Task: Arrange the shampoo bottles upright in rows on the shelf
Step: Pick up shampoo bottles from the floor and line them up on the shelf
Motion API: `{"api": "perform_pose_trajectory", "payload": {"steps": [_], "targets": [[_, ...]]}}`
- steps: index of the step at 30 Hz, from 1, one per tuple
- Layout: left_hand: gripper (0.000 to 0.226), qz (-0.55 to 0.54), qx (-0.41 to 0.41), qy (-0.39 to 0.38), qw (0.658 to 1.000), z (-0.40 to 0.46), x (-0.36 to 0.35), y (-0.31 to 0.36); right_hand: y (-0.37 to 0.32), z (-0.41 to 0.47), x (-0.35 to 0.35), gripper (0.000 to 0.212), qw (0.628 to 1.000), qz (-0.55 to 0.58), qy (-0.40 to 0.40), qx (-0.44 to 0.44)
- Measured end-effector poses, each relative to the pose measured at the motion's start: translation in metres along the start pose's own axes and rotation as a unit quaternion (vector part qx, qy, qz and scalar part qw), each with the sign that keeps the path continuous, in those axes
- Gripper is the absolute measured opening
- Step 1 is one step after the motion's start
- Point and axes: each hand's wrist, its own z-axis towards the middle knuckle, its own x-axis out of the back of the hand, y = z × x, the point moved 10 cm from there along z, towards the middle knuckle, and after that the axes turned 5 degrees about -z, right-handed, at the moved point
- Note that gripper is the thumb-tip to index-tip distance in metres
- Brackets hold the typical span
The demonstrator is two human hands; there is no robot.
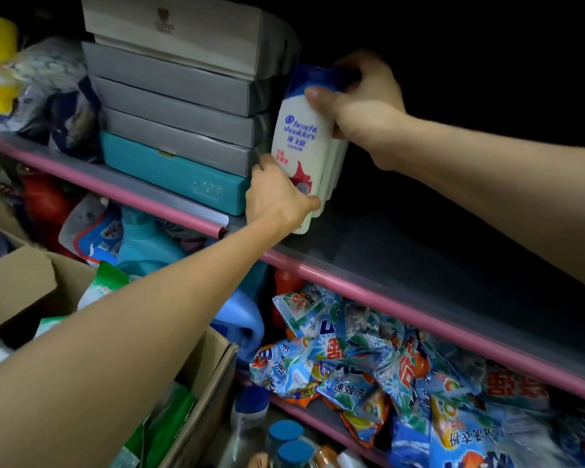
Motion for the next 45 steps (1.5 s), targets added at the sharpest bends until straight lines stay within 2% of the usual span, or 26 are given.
{"api": "perform_pose_trajectory", "payload": {"steps": [16, 22, 24, 27, 32, 36, 39, 43, 45], "targets": [[0.075, -0.015, 0.004, 0.002, 1.000, 0.007, -0.010, -0.016, 0.005, 0.001, -0.012, 0.050, 0.998, -0.053, -0.002, 0.026], [0.080, -0.021, 0.049, -0.057, 0.997, 0.000, -0.008, -0.021, 0.009, -0.008, -0.008, 0.060, 0.999, -0.040, -0.018, -0.001], [0.072, -0.037, 0.040, -0.049, 0.997, -0.012, 0.005, -0.017, 0.009, -0.023, 0.001, 0.058, 0.999, -0.037, 0.006, -0.009], [0.042, -0.079, -0.010, -0.015, 0.997, -0.052, 0.034, -0.010, 0.008, -0.063, 0.011, 0.044, 1.000, -0.006, 0.023, -0.006], [0.009, -0.129, -0.041, -0.068, 0.989, -0.141, 0.038, -0.043, 0.027, -0.148, -0.013, 0.025, 0.998, 0.036, -0.049, 0.011], [0.004, -0.059, 0.028, -0.168, 0.984, -0.195, 0.000, -0.109, 0.079, -0.228, -0.069, 0.018, 0.986, 0.038, -0.158, -0.034], [0.012, 0.052, 0.075, -0.250, 0.964, -0.220, -0.033, -0.170, 0.145, -0.284, -0.109, 0.016, 0.966, -0.006, -0.240, -0.092], [0.032, 0.123, 0.171, -0.282, 0.936, -0.236, -0.063, -0.245, 0.244, -0.341, -0.143, 0.025, 0.924, -0.124, -0.317, -0.174], [0.041, 0.137, 0.185, -0.289, 0.929, -0.236, -0.078, -0.268, 0.285, -0.364, -0.157, 0.035, 0.890, -0.192, -0.366, -0.192]]}}
